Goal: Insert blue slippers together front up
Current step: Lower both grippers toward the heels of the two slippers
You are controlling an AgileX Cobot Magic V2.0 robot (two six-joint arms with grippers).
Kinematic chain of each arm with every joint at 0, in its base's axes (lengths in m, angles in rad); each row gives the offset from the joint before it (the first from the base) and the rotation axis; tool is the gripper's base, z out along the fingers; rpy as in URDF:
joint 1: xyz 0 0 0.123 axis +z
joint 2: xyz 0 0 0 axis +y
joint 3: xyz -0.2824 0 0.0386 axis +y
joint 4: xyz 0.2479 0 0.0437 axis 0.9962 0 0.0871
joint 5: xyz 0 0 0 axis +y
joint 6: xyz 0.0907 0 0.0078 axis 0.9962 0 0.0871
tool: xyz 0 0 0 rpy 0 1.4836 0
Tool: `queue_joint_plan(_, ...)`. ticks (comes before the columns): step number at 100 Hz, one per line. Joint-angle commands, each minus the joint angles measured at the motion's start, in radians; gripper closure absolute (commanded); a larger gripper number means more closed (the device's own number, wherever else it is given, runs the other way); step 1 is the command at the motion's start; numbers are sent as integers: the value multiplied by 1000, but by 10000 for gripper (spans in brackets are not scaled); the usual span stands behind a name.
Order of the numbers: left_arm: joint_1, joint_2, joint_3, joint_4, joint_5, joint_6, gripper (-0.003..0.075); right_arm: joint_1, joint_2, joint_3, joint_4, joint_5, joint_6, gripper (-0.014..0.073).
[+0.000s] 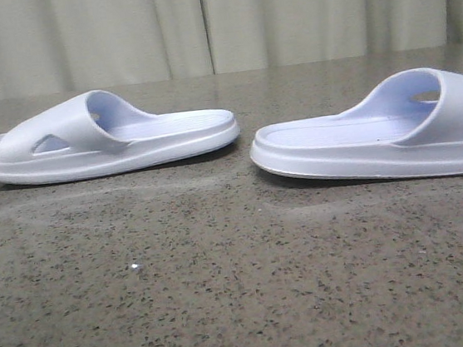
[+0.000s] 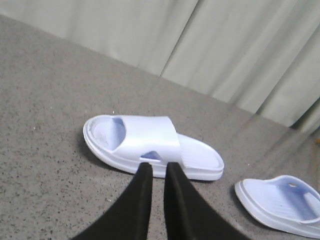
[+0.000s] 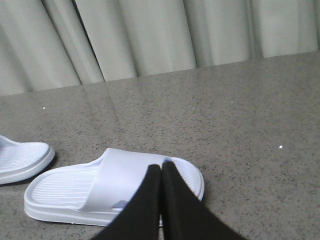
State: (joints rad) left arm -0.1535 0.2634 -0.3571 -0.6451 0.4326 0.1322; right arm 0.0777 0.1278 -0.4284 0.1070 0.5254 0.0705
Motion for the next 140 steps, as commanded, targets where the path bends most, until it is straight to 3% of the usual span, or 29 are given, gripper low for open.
queue_joint_plan(1, -2, 105, -67, -34, -32, -10, 704, -5, 64, -58, 28, -48, 4, 700)
queue_joint_plan(16, -2, 210, -79, -82, -50, -10, 703, -5, 122, -64, 55, -16, 4, 641)
queue_joint_plan(29, -2, 250, -79, -93, -64, -10, 673, -5, 131, -64, 77, 9, 4, 391)
queue_joint_plan(40, -2, 257, -79, -103, -70, -8, 512, -5, 131, -64, 77, -13, 4, 160)
queue_joint_plan(47, -2, 257, -79, -100, -70, -5, 353, -5, 131, -64, 77, -32, 4, 97)
queue_joint_plan(56, -2, 257, -79, -100, -101, -3, 171, -5, 131, -64, 77, -53, 4, 97)
queue_joint_plan(63, -2, 257, -79, -116, -134, -3, 117, -5, 131, -64, 77, -64, 4, 97)
queue_joint_plan(76, -2, 259, -79, -126, -215, -8, 124, -5, 131, -64, 77, -72, 4, 97)
queue_joint_plan(90, -2, 317, -79, -244, -282, -27, 132, -5, 131, -64, 86, -72, 4, 97)
queue_joint_plan(112, -2, 501, -79, -388, -289, -27, 132, -5, 131, -64, 109, -72, 4, 97)
queue_joint_plan(140, -2, 689, -136, -407, -297, -27, 131, -5, 131, -64, 121, -70, 4, 97)
